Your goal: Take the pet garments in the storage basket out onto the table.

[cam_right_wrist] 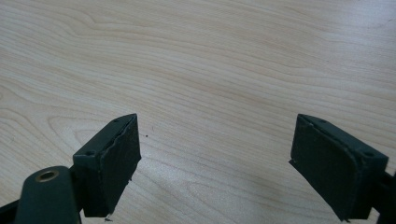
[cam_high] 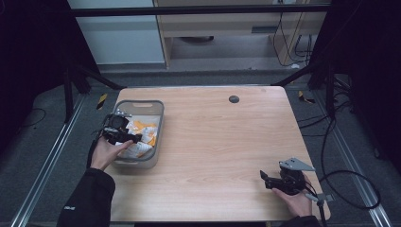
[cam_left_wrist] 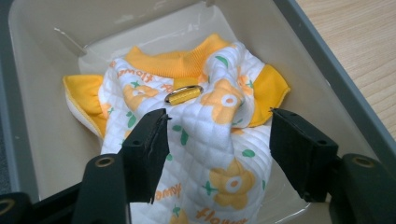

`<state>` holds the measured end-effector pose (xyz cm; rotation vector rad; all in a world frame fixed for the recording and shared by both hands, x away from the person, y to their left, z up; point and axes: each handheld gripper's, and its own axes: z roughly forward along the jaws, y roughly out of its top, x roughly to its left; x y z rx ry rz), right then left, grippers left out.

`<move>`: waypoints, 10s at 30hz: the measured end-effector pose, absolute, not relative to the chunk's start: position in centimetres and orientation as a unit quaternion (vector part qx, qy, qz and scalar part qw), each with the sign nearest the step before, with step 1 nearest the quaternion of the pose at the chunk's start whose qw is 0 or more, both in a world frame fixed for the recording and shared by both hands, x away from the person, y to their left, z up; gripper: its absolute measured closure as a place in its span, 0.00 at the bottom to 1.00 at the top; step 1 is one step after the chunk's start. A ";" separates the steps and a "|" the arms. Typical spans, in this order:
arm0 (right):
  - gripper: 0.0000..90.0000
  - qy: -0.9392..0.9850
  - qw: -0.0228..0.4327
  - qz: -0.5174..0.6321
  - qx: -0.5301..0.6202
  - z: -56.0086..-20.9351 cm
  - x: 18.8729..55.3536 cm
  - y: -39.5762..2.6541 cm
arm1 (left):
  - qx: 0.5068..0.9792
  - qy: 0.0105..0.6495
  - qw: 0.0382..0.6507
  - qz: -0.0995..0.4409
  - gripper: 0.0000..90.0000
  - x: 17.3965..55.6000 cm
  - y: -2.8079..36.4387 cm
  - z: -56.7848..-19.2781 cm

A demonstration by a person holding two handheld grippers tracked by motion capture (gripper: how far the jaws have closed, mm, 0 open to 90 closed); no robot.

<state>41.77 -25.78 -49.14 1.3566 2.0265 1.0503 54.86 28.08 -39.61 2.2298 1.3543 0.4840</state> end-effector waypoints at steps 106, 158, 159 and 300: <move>0.16 0.751 0.237 0.375 0.488 -49.4 41.7 -25.4 | 0.837 0.418 0.283 0.209 0.91 50.1 25.8 -27.8; 0.15 0.745 0.251 0.378 0.488 -49.3 41.7 -25.8 | 0.901 0.292 0.280 0.158 0.91 49.6 14.2 -29.7; 0.15 0.745 0.251 0.378 0.489 -49.3 41.7 -25.8 | 0.901 0.292 0.280 0.158 0.91 49.6 14.2 -29.7; 0.09 0.740 0.269 0.364 0.498 -49.8 41.7 -26.2 | 0.822 0.374 0.393 0.175 0.32 40.4 24.2 -45.1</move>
